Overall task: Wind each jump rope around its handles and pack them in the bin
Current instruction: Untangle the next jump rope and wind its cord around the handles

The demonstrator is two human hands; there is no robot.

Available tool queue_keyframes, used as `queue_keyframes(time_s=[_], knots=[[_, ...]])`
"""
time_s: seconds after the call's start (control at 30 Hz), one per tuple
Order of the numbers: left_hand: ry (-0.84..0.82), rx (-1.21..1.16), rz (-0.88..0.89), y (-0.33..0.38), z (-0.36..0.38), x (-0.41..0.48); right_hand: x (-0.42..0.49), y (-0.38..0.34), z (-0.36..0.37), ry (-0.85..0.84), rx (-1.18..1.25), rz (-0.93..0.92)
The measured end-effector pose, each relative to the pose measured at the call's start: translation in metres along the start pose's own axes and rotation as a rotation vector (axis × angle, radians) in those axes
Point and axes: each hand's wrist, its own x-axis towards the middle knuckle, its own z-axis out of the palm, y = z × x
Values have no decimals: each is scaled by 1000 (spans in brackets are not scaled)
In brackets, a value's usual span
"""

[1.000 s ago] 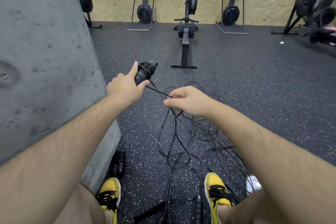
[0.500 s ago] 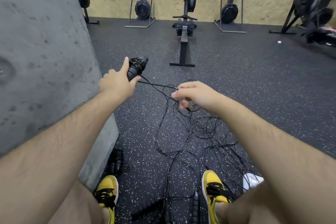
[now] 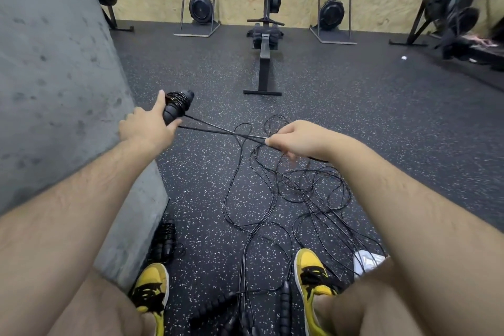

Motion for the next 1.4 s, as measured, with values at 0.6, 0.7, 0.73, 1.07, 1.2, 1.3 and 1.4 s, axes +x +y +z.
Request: queue_keyframes(time_s=[0.6, 0.7, 0.73, 1.07, 1.2, 1.3, 1.4], knots=[[-58, -84, -102, -15, 20, 10, 11, 25, -17, 255, -314, 199], [-82, -125, -137, -11, 22, 9, 16, 26, -10, 295, -241, 189], [-86, -140, -158, -11, 23, 8, 17, 27, -6, 270, -235, 165], [-65, -314, -241, 2, 11, -1, 14, 29, 9, 168, -546, 96], [-57, -449, -272, 8, 6, -1, 18, 32, 7, 253, -561, 76], [-75, -683, -296, 4, 6, 5, 19, 28, 6, 397, -660, 36], [-68, -897, -336, -5, 3, 5, 17, 22, 1, 511, -602, 6]])
